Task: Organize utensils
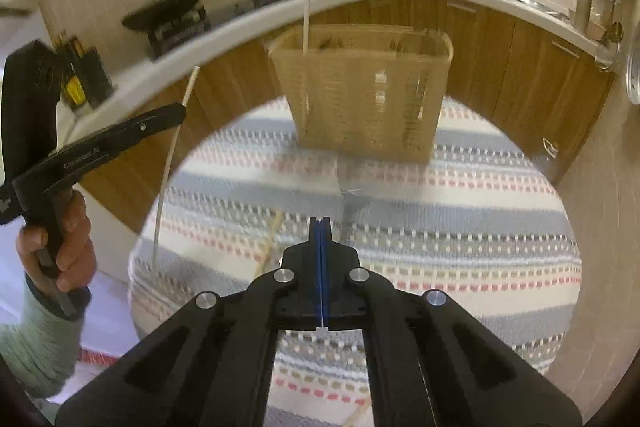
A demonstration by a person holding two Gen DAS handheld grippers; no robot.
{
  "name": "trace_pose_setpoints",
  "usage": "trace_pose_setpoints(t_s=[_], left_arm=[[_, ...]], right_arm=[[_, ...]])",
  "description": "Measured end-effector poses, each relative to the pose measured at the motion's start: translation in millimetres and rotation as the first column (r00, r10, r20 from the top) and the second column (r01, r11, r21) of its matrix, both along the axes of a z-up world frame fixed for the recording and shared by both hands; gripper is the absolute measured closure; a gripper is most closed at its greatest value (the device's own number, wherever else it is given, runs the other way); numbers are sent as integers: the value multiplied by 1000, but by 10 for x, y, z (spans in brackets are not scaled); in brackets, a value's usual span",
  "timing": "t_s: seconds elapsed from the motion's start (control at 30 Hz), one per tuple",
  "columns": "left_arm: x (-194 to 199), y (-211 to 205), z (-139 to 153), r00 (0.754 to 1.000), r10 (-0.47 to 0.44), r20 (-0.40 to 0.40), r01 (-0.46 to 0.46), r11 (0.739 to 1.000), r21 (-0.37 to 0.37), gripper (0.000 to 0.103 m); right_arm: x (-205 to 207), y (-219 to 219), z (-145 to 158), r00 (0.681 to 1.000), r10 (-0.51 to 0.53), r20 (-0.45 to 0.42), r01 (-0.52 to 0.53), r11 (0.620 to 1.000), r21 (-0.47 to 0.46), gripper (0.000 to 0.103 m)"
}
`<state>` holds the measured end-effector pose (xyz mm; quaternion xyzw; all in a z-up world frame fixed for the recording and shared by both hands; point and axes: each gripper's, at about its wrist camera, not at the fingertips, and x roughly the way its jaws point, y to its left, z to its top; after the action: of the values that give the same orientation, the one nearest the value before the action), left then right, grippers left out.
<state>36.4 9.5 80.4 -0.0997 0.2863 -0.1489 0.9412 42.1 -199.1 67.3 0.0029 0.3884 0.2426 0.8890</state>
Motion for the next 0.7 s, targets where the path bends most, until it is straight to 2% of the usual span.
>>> trace_pose_setpoints(t_s=[0.07,0.17,0.23,0.3,0.33,0.37,0.47,0.6,0.7], left_arm=[[47,5,66,1000,8,19,-8,1000,-11,99],[82,-1,71,1000,-1,24,2,1000,-22,99],[84,-17,39,1000,-4,18,4,1000,-18,99],[119,-28,-10,1000,-5,9,5,1000,-17,99],[134,-15,-37,1000,-11,3,11,1000,-26,99],[128,17,-62,1000,-16,-1,16,999,-32,99],[152,47,-161,1000,-26,-8,26,999,-28,99],[219,60,-203,999,-41,-8,41,999,-27,99],[262,85,-231,999,-51,-11,51,998,-25,99]], right_arm=[[59,-18,31,1000,6,-2,-6,1000,27,103],[164,-57,-3,1000,-4,-25,5,1000,2,103],[278,-77,-117,997,-21,-70,19,999,-28,96],[465,-98,-293,993,-47,-111,42,998,-49,65],[519,-130,-378,991,-63,-122,56,997,-56,57],[603,-148,-458,988,-81,-134,73,995,-66,53],[865,-154,-713,971,-129,-199,113,989,-91,53],[1263,-94,-998,933,-196,-301,173,980,-101,53],[1473,20,-1151,901,-233,-366,186,970,-158,56]])
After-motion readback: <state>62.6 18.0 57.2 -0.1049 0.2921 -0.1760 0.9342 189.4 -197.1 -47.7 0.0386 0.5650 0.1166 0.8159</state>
